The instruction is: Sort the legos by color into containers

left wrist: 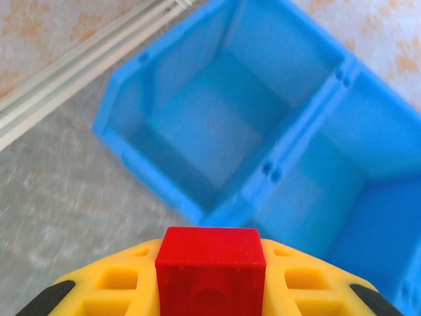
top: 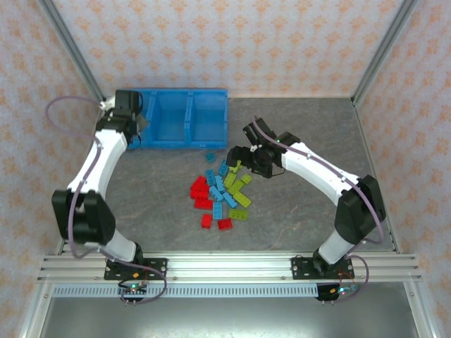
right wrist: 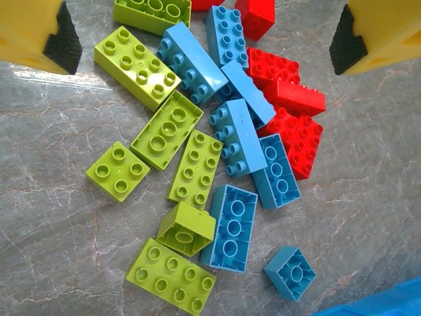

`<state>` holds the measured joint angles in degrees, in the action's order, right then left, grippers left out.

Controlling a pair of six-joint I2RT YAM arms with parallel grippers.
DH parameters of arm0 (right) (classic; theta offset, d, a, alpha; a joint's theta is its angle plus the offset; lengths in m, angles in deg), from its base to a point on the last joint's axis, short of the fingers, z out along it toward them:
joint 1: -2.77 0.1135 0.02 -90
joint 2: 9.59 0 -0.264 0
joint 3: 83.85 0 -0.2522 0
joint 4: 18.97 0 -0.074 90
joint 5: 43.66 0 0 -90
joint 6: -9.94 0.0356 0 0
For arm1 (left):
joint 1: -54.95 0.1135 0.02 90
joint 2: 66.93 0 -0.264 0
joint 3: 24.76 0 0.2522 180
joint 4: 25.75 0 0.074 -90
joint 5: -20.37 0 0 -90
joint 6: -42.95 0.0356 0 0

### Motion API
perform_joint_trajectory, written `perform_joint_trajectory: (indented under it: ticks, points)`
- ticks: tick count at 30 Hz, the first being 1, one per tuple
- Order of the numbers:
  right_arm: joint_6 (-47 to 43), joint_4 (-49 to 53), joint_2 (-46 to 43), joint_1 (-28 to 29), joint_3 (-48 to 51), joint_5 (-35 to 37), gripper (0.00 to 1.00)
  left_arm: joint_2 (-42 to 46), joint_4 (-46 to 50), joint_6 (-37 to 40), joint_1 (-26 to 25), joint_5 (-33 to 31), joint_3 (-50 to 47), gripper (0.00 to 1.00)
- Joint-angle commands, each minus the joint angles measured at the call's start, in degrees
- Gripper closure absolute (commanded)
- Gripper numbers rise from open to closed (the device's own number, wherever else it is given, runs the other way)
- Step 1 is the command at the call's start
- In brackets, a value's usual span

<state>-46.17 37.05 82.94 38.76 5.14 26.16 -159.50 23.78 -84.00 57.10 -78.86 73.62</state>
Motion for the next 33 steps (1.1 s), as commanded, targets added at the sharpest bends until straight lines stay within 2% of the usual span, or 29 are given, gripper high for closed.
perform_joint_trajectory:
  ticks: [1,3,10,12,16,18,22,27,30,33]
  points:
    - [1.5,-0.7,-4.2,0.7,0.5,1.3,0.01,-11.4,1.2,1.1,3.9,1.9,8.3,0.83]
    - [1.3,-0.1,-5.4,0.7,1.3,2.1,0.01,-19.1,4.2,1.1,5.6,2.2,16.0,0.83]
    - [0.8,1.1,-7.5,0.7,2.3,3.7,0.01,-36.5,11.0,4.3,7.8,9.6,35.9,0.81]
    - [1.2,0.8,-7.7,0.7,2.6,3.3,0.01,-38.5,13.0,4.7,7.8,9.5,39.2,0.76]
    - [1.3,1.0,-8.3,0.7,2.7,3.8,0.01,-37.7,13.6,4.8,8.0,8.9,39.9,0.54]
    - [1.4,0.8,-8.5,0.7,2.9,4.6,0.01,-36.0,13.8,4.9,8.0,8.8,39.0,0.48]
    - [1.5,0.0,-8.3,0.7,3.4,5.4,0.01,-29.7,12.7,4.4,8.0,10.1,34.3,0.50]
    - [-0.1,-1.0,-4.8,0.8,3.0,9.4,0.01,-10.9,3.5,0.9,6.7,15.7,18.3,0.54]
    - [-1.0,-1.9,-0.7,0.7,1.9,10.1,0.01,1.8,-1.1,2.7,2.1,14.5,8.6,0.54]
    - [-0.9,-4.1,4.2,0.7,-0.2,9.5,0.01,9.6,0.4,9.8,-4.5,10.4,4.1,0.54]
